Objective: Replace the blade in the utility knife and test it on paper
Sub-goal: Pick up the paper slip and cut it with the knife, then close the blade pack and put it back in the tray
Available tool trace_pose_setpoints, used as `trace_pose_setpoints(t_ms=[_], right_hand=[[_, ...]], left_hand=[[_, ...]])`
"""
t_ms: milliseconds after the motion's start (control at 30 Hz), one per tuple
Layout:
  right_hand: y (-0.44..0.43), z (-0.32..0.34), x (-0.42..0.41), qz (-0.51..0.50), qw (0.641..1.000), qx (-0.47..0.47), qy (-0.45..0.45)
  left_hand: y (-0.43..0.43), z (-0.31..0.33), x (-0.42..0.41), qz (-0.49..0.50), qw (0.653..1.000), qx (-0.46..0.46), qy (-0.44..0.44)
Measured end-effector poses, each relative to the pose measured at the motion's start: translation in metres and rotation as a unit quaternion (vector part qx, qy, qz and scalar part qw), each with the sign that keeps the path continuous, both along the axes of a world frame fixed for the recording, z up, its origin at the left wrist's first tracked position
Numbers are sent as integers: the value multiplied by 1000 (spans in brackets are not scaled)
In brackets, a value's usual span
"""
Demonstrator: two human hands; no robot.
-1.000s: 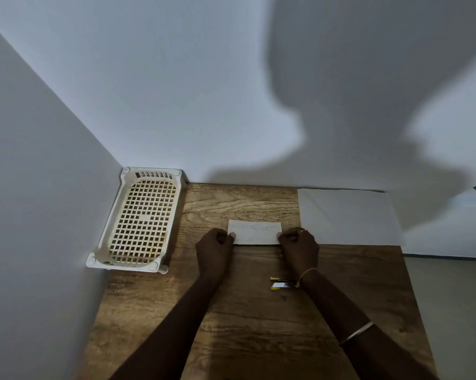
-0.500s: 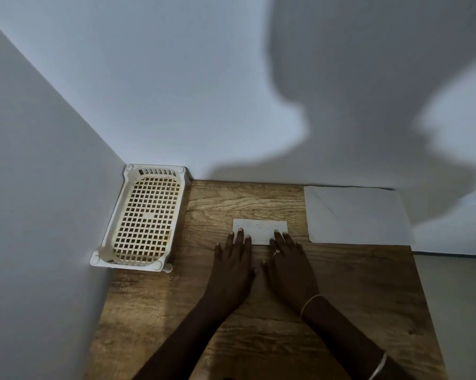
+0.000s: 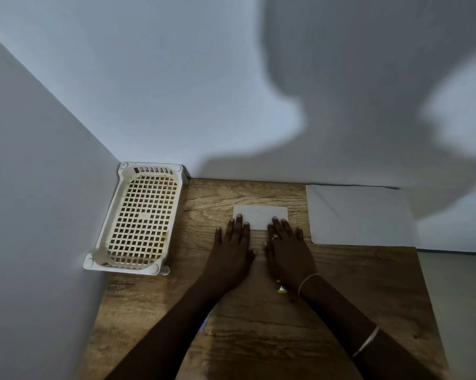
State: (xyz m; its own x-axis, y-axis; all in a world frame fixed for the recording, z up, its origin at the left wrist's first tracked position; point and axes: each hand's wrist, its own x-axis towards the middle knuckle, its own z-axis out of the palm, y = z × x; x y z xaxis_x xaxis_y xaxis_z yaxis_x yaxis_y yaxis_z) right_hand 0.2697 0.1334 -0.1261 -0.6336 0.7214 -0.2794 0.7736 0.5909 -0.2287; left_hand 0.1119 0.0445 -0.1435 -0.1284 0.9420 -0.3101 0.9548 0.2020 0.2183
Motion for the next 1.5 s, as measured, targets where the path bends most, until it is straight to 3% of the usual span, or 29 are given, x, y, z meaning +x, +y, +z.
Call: trace_pose_setpoints(t_ms=[333,967,1333,1500], right_hand=[[54,1,-26,-15,1000,-4,18],[68,6,-26,-17,999,2,36],[33,46,-19,-84,973,9,215],[-15,54,-10,-50,978,35,199]], left_hand=[[56,4,-26,-1,1000,13,-8],[67,1,-29,16,999,27,-21],[17,55,-19,131,955,201,-175],[-50,71,-20,184,927,260,-196]])
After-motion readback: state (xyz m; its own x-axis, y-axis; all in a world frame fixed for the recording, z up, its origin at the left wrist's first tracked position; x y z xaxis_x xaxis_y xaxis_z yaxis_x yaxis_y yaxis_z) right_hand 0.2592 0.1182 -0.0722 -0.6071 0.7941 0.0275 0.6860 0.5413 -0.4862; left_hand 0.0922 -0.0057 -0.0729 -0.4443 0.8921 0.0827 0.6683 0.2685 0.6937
